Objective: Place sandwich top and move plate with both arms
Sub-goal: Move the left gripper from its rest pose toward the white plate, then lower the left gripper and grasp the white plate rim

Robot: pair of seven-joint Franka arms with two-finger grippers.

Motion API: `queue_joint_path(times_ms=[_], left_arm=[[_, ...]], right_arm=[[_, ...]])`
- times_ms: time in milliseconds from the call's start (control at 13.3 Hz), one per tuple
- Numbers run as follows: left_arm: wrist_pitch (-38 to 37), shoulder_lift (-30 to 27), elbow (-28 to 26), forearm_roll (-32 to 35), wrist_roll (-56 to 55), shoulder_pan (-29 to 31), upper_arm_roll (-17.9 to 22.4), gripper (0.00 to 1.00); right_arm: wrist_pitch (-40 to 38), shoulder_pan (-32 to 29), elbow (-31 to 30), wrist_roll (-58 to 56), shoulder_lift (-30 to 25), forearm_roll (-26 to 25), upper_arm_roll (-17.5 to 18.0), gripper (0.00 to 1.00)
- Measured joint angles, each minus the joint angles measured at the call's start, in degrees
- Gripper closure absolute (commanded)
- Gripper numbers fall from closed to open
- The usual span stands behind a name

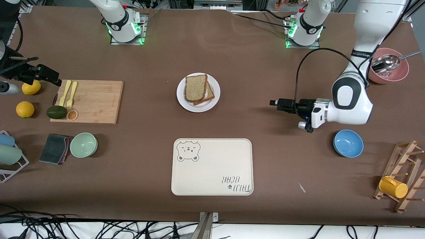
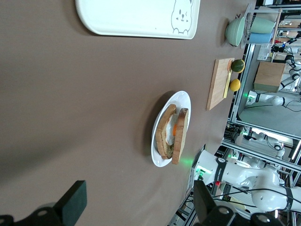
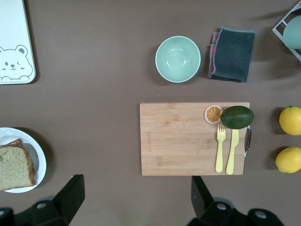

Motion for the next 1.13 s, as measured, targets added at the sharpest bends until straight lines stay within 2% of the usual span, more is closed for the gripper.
queue_joint_path(times_ms=[450, 601, 826, 1126], left_arm=[[5.5, 1.3, -1.0, -4.3, 0.1, -5.8, -1.6, 0.00], [7.3, 1.4, -3.1, -9.0, 3.8, -6.9, -1.7, 0.01], [8.4, 2.2, -8.5, -20.3, 15.0, -8.6, -1.7, 0.00], [11.0, 3.9, -9.1, -21.9, 18.0, -13.1, -1.8, 0.00]], right_arm=[[0.0, 0.0, 0.0, 0.0, 0.0, 0.5, 0.0, 0.00], [0.0, 0.0, 0.0, 0.0, 0.0, 0.5, 0.0, 0.00], [0.0, 0.0, 0.0, 0.0, 0.0, 0.5, 0.0, 0.00], [0.0, 0.0, -0.1, 0.0, 0.0, 0.5, -0.1, 0.00]])
